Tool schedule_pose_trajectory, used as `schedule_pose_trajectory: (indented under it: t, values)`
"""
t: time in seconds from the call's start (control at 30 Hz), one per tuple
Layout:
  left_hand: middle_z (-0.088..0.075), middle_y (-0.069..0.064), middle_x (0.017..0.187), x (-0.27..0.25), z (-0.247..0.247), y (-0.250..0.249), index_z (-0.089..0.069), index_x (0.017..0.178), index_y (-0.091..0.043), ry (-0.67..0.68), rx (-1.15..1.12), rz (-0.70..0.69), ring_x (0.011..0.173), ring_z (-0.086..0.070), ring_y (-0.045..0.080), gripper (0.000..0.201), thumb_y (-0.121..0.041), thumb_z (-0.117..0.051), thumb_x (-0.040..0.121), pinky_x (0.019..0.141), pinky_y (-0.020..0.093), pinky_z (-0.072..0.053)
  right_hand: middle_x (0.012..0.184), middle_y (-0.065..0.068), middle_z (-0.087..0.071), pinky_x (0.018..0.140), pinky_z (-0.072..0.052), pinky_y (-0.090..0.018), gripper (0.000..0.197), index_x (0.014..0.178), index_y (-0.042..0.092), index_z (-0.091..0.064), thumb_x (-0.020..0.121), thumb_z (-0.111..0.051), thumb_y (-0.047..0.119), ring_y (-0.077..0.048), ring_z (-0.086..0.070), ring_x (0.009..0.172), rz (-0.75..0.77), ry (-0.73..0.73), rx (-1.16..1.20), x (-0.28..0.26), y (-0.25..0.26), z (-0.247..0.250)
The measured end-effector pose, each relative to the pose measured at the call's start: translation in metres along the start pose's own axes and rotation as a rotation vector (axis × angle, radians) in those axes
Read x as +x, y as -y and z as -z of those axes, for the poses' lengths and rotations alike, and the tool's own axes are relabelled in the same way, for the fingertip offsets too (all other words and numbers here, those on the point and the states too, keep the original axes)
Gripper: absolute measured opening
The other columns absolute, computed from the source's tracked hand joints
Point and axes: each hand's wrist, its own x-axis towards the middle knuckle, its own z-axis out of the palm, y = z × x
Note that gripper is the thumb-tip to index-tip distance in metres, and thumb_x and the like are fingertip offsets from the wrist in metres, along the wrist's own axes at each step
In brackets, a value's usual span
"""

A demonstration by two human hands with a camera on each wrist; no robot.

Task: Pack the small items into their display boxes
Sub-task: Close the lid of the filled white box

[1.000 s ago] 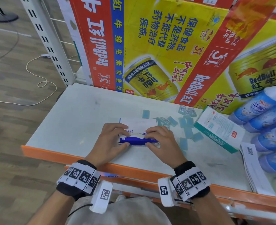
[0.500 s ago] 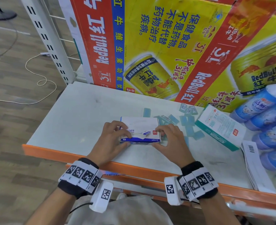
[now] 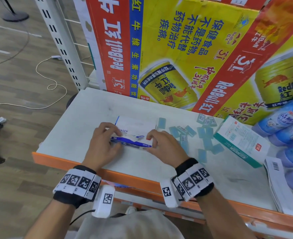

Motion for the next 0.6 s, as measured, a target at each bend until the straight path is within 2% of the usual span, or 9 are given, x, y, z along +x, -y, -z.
schedule_pose_trajectory:
  t: [0.1, 0.23, 0.33, 0.4, 0.47, 0.53, 0.6]
  values:
    - [-0.053, 0.007, 0.111, 0.019, -0.005, 0.003, -0.065, 0.091, -0.013, -0.035, 0.026, 0.078, 0.097, -0.056, 0.031, 0.028, 0.002, -0.069, 0.068, 0.083, 0.031, -0.040, 0.073, 0.000, -0.056, 0.065, -0.045, -0.033, 0.026, 0.099, 0.021, -0.053, 0.081, -0.071, 0.026, -0.017, -0.053, 0.074, -0.045, 0.000, 0.021, 0.025, 0.002, 0.006]
    - [-0.053, 0.012, 0.115, 0.050, -0.015, -0.001, -0.065, 0.094, -0.009, -0.038, 0.021, 0.137, 0.103, -0.054, 0.035, 0.027, 0.005, -0.066, 0.072, 0.089, 0.029, -0.038, 0.076, -0.002, -0.060, 0.067, -0.048, -0.033, 0.026, 0.100, 0.018, -0.056, 0.080, -0.072, 0.020, -0.021, -0.058, 0.075, -0.111, -0.054, 0.027, 0.049, -0.003, 0.013]
    - [-0.053, 0.013, 0.116, 0.072, -0.023, -0.006, -0.065, 0.095, -0.007, -0.017, 0.004, 0.150, 0.106, -0.053, 0.035, 0.028, 0.009, -0.062, 0.073, 0.091, 0.028, -0.037, 0.082, -0.002, -0.060, 0.061, -0.044, -0.026, 0.026, 0.104, 0.020, -0.057, 0.081, -0.070, 0.018, -0.017, -0.056, 0.079, -0.176, -0.117, 0.023, 0.061, -0.012, 0.018]
    - [-0.053, 0.014, 0.115, 0.085, -0.028, -0.010, -0.065, 0.095, -0.006, -0.002, -0.017, 0.134, 0.106, -0.053, 0.035, 0.029, 0.012, -0.059, 0.073, 0.093, 0.031, -0.039, 0.089, -0.004, -0.062, 0.062, -0.040, -0.022, 0.027, 0.106, 0.020, -0.056, 0.082, -0.068, 0.017, -0.017, -0.057, 0.084, -0.211, -0.151, 0.016, 0.066, -0.020, 0.020]
    - [-0.052, 0.015, 0.114, 0.097, -0.034, -0.015, -0.065, 0.095, -0.005, 0.022, -0.027, 0.106, 0.105, -0.053, 0.035, 0.030, 0.014, -0.058, 0.072, 0.093, 0.038, -0.043, 0.095, -0.007, -0.063, 0.067, -0.039, -0.024, 0.028, 0.109, 0.020, -0.056, 0.083, -0.066, 0.017, -0.020, -0.057, 0.090, -0.231, -0.184, 0.007, 0.070, -0.028, 0.023]
    - [-0.051, 0.014, 0.116, 0.106, -0.040, -0.019, -0.065, 0.096, -0.006, 0.044, -0.029, 0.090, 0.108, -0.050, 0.035, 0.031, 0.013, -0.058, 0.073, 0.093, 0.043, -0.044, 0.093, -0.008, -0.061, 0.068, -0.038, -0.026, 0.027, 0.109, 0.020, -0.055, 0.084, -0.065, 0.017, -0.022, -0.056, 0.091, -0.251, -0.207, -0.001, 0.073, -0.036, 0.026]
    - [-0.050, 0.013, 0.118, 0.113, -0.046, -0.022, -0.065, 0.098, -0.007, 0.051, -0.040, 0.095, 0.110, -0.047, 0.036, 0.031, 0.012, -0.056, 0.075, 0.094, 0.041, -0.043, 0.087, -0.006, -0.056, 0.067, -0.038, -0.027, 0.027, 0.109, 0.022, -0.054, 0.085, -0.064, 0.018, -0.023, -0.055, 0.090, -0.270, -0.226, -0.010, 0.076, -0.043, 0.028]
